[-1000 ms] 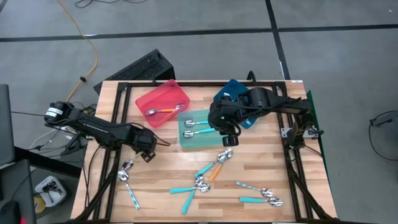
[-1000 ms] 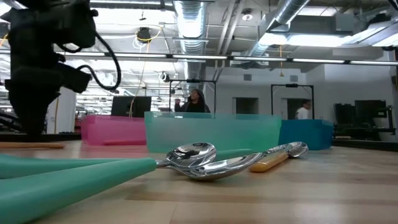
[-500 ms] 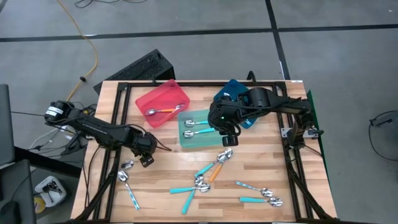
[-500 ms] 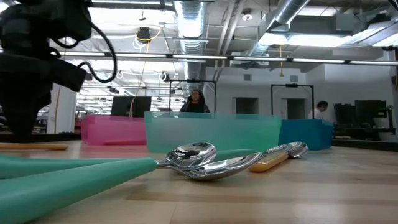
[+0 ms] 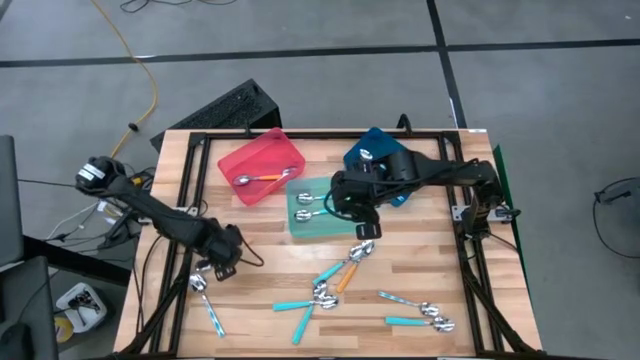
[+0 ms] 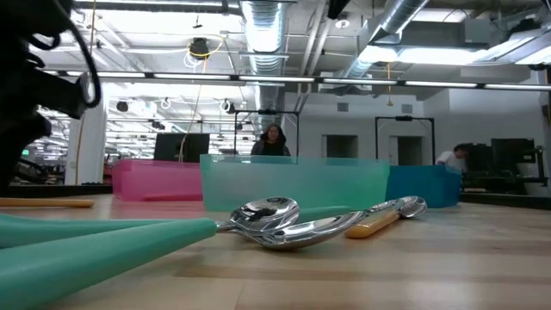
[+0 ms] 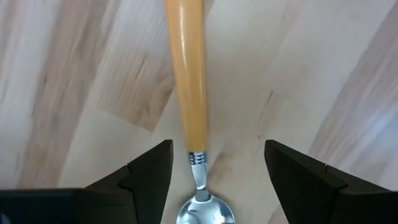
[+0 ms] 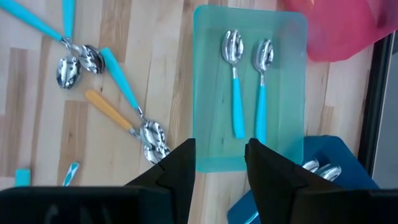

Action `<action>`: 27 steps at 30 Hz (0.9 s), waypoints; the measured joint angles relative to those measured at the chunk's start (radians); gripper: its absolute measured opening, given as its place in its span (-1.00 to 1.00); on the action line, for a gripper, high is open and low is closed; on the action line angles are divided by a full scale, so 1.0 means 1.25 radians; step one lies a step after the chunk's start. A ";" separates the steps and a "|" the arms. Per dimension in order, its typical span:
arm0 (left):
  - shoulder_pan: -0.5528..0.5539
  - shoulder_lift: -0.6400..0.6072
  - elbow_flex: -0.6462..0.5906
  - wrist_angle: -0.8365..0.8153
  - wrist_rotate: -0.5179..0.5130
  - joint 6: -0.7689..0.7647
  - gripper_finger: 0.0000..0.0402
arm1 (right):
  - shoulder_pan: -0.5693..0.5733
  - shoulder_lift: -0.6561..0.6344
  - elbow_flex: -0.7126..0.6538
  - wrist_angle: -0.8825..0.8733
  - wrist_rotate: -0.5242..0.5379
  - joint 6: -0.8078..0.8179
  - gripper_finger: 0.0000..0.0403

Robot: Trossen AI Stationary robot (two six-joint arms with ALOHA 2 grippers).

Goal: Sort silverware by color (type)
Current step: Put the left orange spoon into the red bin

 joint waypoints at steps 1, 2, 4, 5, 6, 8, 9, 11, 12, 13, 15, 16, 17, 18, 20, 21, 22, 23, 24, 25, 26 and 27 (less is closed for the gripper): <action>-0.012 0.001 0.000 0.000 -0.010 -0.010 0.18 | 0.000 0.000 0.000 0.000 0.000 0.000 -0.20; -0.021 0.004 -0.003 0.001 -0.021 -0.019 0.18 | 0.000 0.000 0.000 0.000 0.000 0.000 -0.20; -0.034 0.014 -0.017 -0.001 -0.026 -0.030 0.18 | 0.000 0.000 0.000 0.001 0.000 0.001 -0.20; -0.037 0.021 -0.026 -0.002 -0.026 -0.036 0.18 | 0.000 0.000 0.000 0.002 0.000 0.001 -0.20; -0.038 0.027 -0.031 -0.003 -0.026 -0.042 0.18 | 0.000 0.000 0.000 0.002 0.000 0.001 -0.20; -0.040 0.041 -0.038 0.000 -0.026 -0.050 0.18 | 0.000 0.000 0.000 0.002 0.000 0.001 -0.20; -0.041 0.047 -0.039 -0.001 -0.025 -0.051 0.18 | 0.000 0.000 0.000 0.002 0.000 0.001 -0.20; -0.041 0.056 -0.038 -0.002 -0.025 -0.047 0.18 | 0.000 0.000 0.000 0.002 0.000 0.002 -0.20; -0.041 0.057 -0.038 -0.002 -0.021 -0.042 0.18 | 0.000 0.000 0.000 0.002 0.000 0.002 -0.20; -0.040 0.058 -0.038 -0.002 -0.017 -0.039 0.18 | 0.000 0.000 0.000 0.003 0.000 0.002 -0.20; -0.039 0.058 -0.038 -0.002 -0.010 -0.038 0.14 | 0.000 0.000 0.000 0.004 0.000 0.002 -0.20; -0.040 0.058 -0.038 -0.001 -0.007 -0.038 0.10 | 0.000 0.000 0.000 0.005 0.000 0.002 -0.20; -0.040 0.058 -0.038 0.000 -0.004 -0.038 0.05 | 0.000 0.000 0.000 0.006 0.000 0.002 -0.20; -0.040 0.058 -0.038 0.000 -0.001 -0.038 -0.01 | 0.000 0.000 0.000 0.008 0.000 0.002 -0.20; -0.040 0.058 -0.038 0.002 0.002 -0.038 -0.16 | 0.000 0.000 0.000 0.010 -0.001 0.002 -0.20; -0.040 0.058 -0.038 0.003 0.002 -0.038 -0.24 | 0.000 0.000 0.000 0.011 -0.001 0.002 -0.20; -0.040 0.059 -0.038 0.003 0.003 -0.038 -0.32 | 0.000 0.000 0.000 0.012 -0.001 0.002 -0.20; -0.040 0.059 -0.039 0.002 0.005 -0.038 -0.41 | 0.000 0.000 0.000 0.012 -0.001 0.002 -0.20; -0.040 0.059 -0.039 0.001 0.007 -0.038 -0.49 | 0.000 0.000 0.000 0.012 -0.001 0.002 -0.20; -0.040 0.059 -0.039 0.000 0.008 -0.038 -0.58 | 0.000 0.000 0.000 0.012 -0.001 0.002 -0.20; -0.040 0.059 -0.039 -0.001 0.008 -0.037 -0.66 | 0.000 0.000 0.000 0.012 -0.001 0.002 -0.20; -0.040 0.059 -0.039 -0.003 0.008 -0.035 -0.74 | 0.000 0.000 0.000 0.012 -0.001 0.002 -0.20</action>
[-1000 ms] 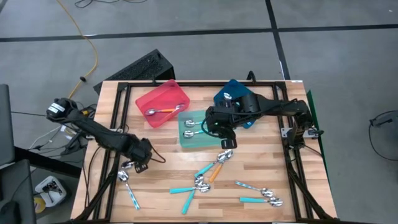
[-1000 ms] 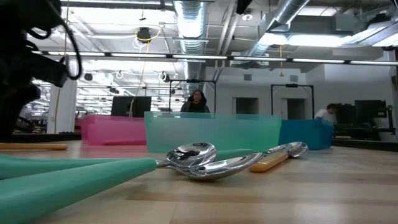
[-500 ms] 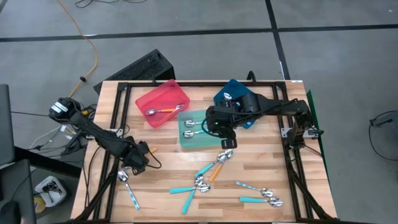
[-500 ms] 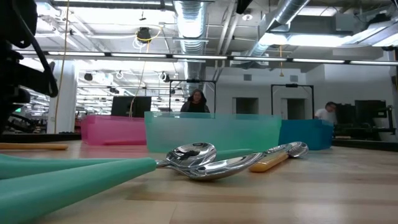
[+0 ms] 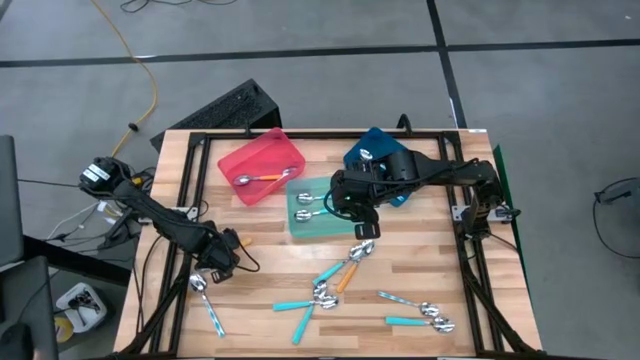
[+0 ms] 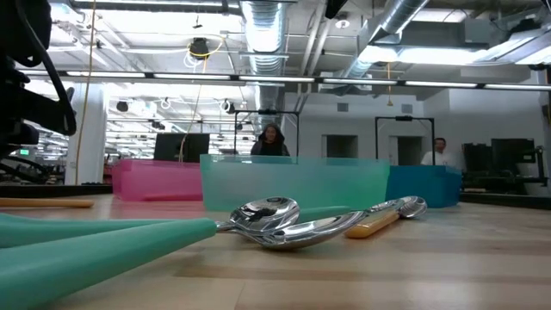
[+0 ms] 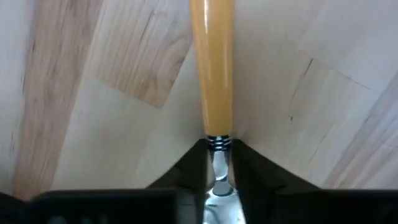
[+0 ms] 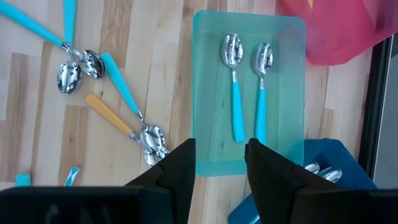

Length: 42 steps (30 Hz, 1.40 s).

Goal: Sort silverware by color (type)
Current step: Put the left orange spoon into the red bin

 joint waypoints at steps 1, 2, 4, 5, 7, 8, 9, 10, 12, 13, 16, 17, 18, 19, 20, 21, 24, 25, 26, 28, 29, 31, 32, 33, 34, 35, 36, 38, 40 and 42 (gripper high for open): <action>0.000 0.000 0.000 -0.002 0.000 0.002 -0.81 | 0.000 0.000 0.000 0.000 0.000 0.000 -0.20; 0.000 0.000 0.000 -0.002 0.000 0.003 -0.88 | 0.000 0.000 0.000 0.000 0.000 0.001 -0.20; 0.000 0.000 -0.001 -0.001 -0.001 0.005 -0.94 | 0.000 0.000 0.000 0.000 0.000 0.007 -0.20; 0.000 0.000 -0.001 0.000 -0.001 0.005 -0.94 | 0.000 0.000 0.000 0.000 0.000 0.012 -0.20; 0.000 0.000 -0.001 0.001 -0.001 0.005 -0.93 | 0.001 0.000 0.000 0.001 0.000 0.018 -0.20; 0.000 0.000 -0.001 0.003 -0.002 0.002 -0.93 | 0.002 0.000 0.000 0.001 0.000 0.018 -0.20; 0.000 0.000 -0.001 0.004 -0.005 -0.001 -0.93 | 0.002 0.000 0.000 0.002 0.000 0.015 -0.20; 0.000 0.000 0.000 0.005 -0.008 -0.003 -0.93 | 0.002 0.000 0.000 0.005 0.000 0.013 -0.20; 0.000 -0.001 0.008 0.004 -0.016 -0.003 -0.94 | 0.002 0.000 0.000 0.008 -0.001 0.005 -0.20; 0.000 0.000 0.015 0.001 -0.028 -0.001 -0.94 | 0.002 0.000 0.000 0.009 -0.002 -0.001 -0.20; 0.001 0.000 0.052 0.004 -0.089 0.003 -0.95 | 0.002 0.000 0.000 0.028 -0.003 -0.020 -0.20; 0.001 0.000 0.066 0.008 -0.107 0.008 -0.95 | 0.002 0.000 0.000 0.039 -0.003 -0.031 -0.20; 0.001 0.000 0.081 0.007 -0.121 0.016 -0.95 | 0.002 0.000 0.000 0.054 -0.003 -0.045 -0.20; 0.000 0.000 0.094 0.003 -0.138 0.023 -0.95 | 0.002 0.000 0.000 0.069 -0.002 -0.062 -0.20; 0.000 0.000 0.108 0.001 -0.155 0.030 -0.95 | 0.002 0.000 0.000 0.086 -0.002 -0.080 -0.20; 0.000 -0.001 0.124 0.000 -0.178 0.039 -0.95 | 0.002 0.000 0.001 0.104 -0.002 -0.097 -0.20; -0.004 -0.012 0.161 -0.006 -0.262 0.058 -0.95 | 0.002 0.000 0.001 0.130 -0.003 -0.125 -0.20; -0.009 -0.017 0.171 -0.006 -0.292 0.064 -0.95 | 0.002 0.000 0.001 0.130 -0.003 -0.127 -0.20; -0.014 -0.024 0.179 -0.003 -0.323 0.066 -0.95 | 0.002 0.000 0.001 0.129 -0.003 -0.126 -0.20; -0.024 -0.042 0.190 -0.004 -0.397 0.067 -0.95 | 0.002 0.000 0.001 0.133 -0.005 -0.120 -0.20; -0.030 -0.051 0.192 -0.002 -0.433 0.067 -0.95 | 0.005 0.000 0.001 0.137 -0.005 -0.113 -0.20; -0.043 -0.073 0.189 0.009 -0.498 0.066 -0.95 | 0.011 0.000 0.001 0.156 -0.006 -0.107 -0.20; -0.048 -0.086 0.188 0.018 -0.529 0.066 -0.95 | 0.015 -0.001 0.001 0.175 -0.010 -0.108 -0.20; -0.053 -0.096 0.187 0.026 -0.556 0.065 -0.95 | 0.020 -0.001 0.001 0.195 -0.017 -0.113 -0.20; -0.058 -0.106 0.186 0.027 -0.579 0.066 -0.95 | 0.024 -0.001 0.001 0.210 -0.024 -0.121 -0.20; -0.064 -0.115 0.186 0.026 -0.596 0.067 -0.95 | 0.025 -0.001 -0.001 0.222 -0.026 -0.126 -0.20; -0.070 -0.125 0.186 0.027 -0.615 0.068 -0.95 | 0.028 -0.002 -0.009 0.240 -0.029 -0.129 -0.20; -0.081 -0.144 0.186 0.030 -0.652 0.069 -0.95 | 0.027 -0.008 -0.032 0.266 -0.034 -0.129 -0.20; -0.092 -0.159 0.186 0.034 -0.682 0.080 -0.94 | 0.021 -0.033 -0.081 0.297 -0.058 -0.129 -0.20; -0.097 -0.170 0.186 0.044 -0.705 0.096 -0.93 | 0.012 -0.070 -0.154 0.389 -0.092 -0.133 -0.20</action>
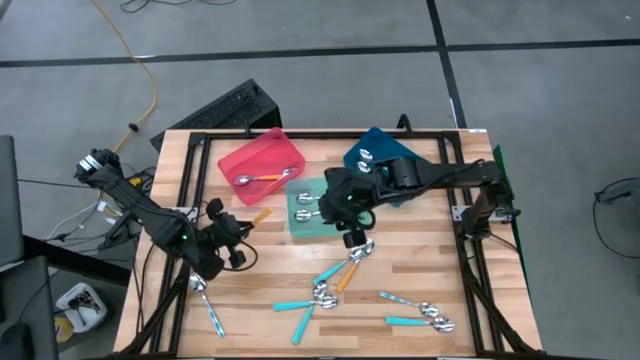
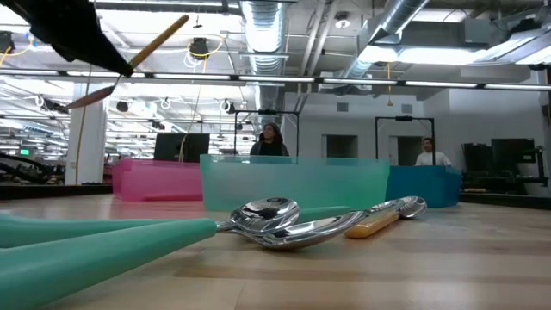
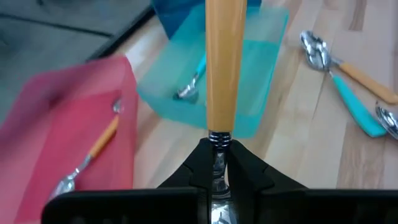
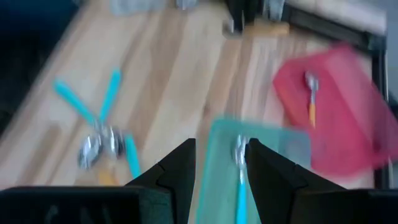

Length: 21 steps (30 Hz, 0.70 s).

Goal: Sort silverware by color (type)
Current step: Put the left orange spoon into the red bin

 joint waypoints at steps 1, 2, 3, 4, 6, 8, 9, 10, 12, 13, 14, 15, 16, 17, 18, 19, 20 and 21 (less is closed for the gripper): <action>-0.002 -0.005 0.000 0.001 -0.005 0.006 -0.93 | -0.005 -0.031 -0.055 0.047 -0.012 0.002 -0.20; -0.002 -0.009 0.000 0.005 -0.007 0.016 -0.93 | -0.011 -0.058 -0.113 0.094 -0.019 0.012 -0.20; -0.002 -0.011 0.000 0.015 -0.011 0.027 -0.93 | -0.017 -0.084 -0.177 0.162 -0.023 0.023 -0.20; -0.002 -0.011 0.000 0.023 -0.016 0.034 -0.93 | -0.021 -0.113 -0.246 0.243 -0.027 0.035 -0.20; -0.002 -0.013 0.000 0.038 -0.029 0.058 -0.93 | -0.028 -0.166 -0.390 0.409 -0.026 0.068 -0.20; -0.002 -0.014 0.000 0.079 -0.047 0.099 -0.93 | -0.033 -0.203 -0.522 0.650 -0.025 0.107 -0.20; -0.001 -0.014 0.000 0.102 -0.052 0.127 -0.93 | -0.034 -0.215 -0.584 0.758 -0.029 0.114 -0.20; -0.001 -0.015 0.000 0.131 -0.056 0.159 -0.93 | -0.032 -0.219 -0.638 0.849 -0.034 0.111 -0.20; 0.001 -0.015 0.000 0.201 -0.054 0.232 -0.93 | -0.027 -0.214 -0.725 1.053 -0.034 0.090 -0.20; 0.003 -0.015 0.000 0.231 -0.052 0.270 -0.93 | -0.026 -0.209 -0.764 1.119 -0.034 0.085 -0.20; 0.007 -0.015 0.000 0.264 -0.045 0.305 -0.93 | -0.025 -0.189 -0.786 1.188 -0.037 0.085 -0.20; 0.013 -0.015 0.000 0.295 -0.034 0.335 -0.93 | -0.025 -0.168 -0.796 1.267 -0.041 0.086 -0.20; 0.018 -0.015 0.000 0.320 -0.022 0.364 -0.92 | -0.025 -0.159 -0.811 1.301 -0.041 0.088 -0.20; 0.024 -0.015 0.000 0.341 -0.012 0.390 -0.92 | -0.026 -0.152 -0.820 1.299 -0.046 0.089 -0.20; 0.031 -0.015 0.000 0.366 -0.001 0.413 -0.92 | -0.027 -0.134 -0.813 1.330 -0.053 0.088 -0.20; 0.037 -0.015 0.001 0.385 0.010 0.437 -0.92 | -0.027 -0.113 -0.801 1.359 -0.054 0.086 -0.20; 0.044 -0.014 0.000 0.399 0.017 0.457 -0.92 | -0.028 -0.098 -0.798 1.369 -0.054 0.085 -0.19; 0.052 -0.013 0.000 0.419 0.020 0.475 -0.92 | -0.027 -0.086 -0.794 1.368 -0.054 0.084 -0.17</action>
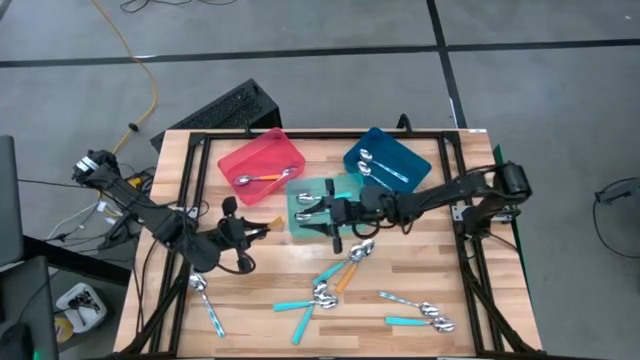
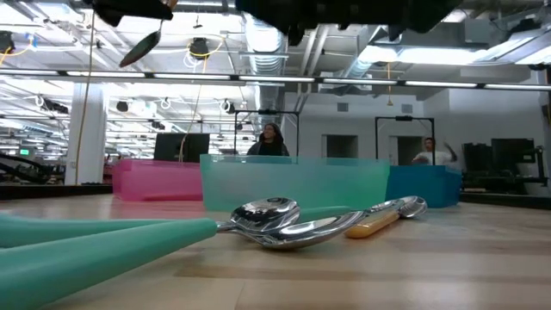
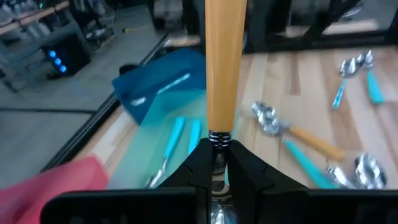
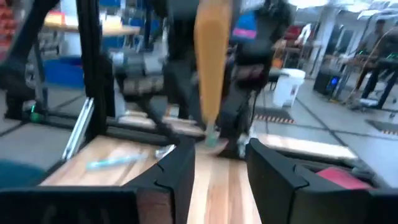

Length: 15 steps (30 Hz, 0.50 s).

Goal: Sort silverware by color (type)
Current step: Put the left orange spoon into the red bin

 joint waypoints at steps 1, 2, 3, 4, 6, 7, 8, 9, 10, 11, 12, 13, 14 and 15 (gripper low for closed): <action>0.008 0.001 0.000 0.018 0.009 0.018 -0.92 | 0.001 0.020 0.014 0.006 -0.001 -0.002 -0.14; 0.014 0.001 0.000 0.022 0.017 0.032 -0.92 | 0.001 0.042 0.030 0.017 -0.001 -0.002 -0.10; 0.022 0.001 0.000 0.029 0.028 0.043 -0.92 | 0.002 0.054 0.038 0.014 -0.001 -0.002 -0.05; 0.029 0.001 0.000 0.041 0.037 0.051 -0.92 | 0.002 0.059 0.044 0.004 -0.004 -0.002 0.01; 0.037 0.001 0.000 0.044 0.047 0.059 -0.92 | 0.001 0.081 0.067 0.016 -0.004 -0.002 0.16; 0.040 0.001 0.000 0.048 0.056 0.061 -0.92 | 0.001 0.088 0.076 0.017 -0.004 -0.002 0.23; 0.042 0.002 0.000 0.052 0.068 0.061 -0.92 | -0.001 0.093 0.083 0.012 -0.004 -0.002 0.30; 0.046 0.002 0.000 0.051 0.076 0.061 -0.92 | -0.002 0.095 0.090 0.007 -0.003 -0.002 0.37; 0.049 0.003 0.000 0.052 0.086 0.066 -0.92 | -0.001 0.096 0.097 0.000 -0.003 -0.002 0.42; 0.053 0.003 0.000 0.053 0.096 0.072 -0.92 | -0.001 0.096 0.104 -0.003 -0.004 -0.003 0.47; 0.055 0.004 0.000 0.052 0.101 0.076 -0.92 | -0.001 0.095 0.113 -0.004 -0.004 -0.003 0.51; 0.057 0.004 0.000 0.052 0.105 0.081 -0.92 | -0.001 0.093 0.118 -0.006 -0.004 -0.003 0.53; 0.057 0.004 0.000 0.054 0.105 0.088 -0.92 | -0.001 0.093 0.122 -0.007 -0.004 -0.005 0.55; 0.057 0.004 0.000 0.057 0.105 0.095 -0.92 | -0.001 0.092 0.126 -0.011 -0.004 -0.009 0.56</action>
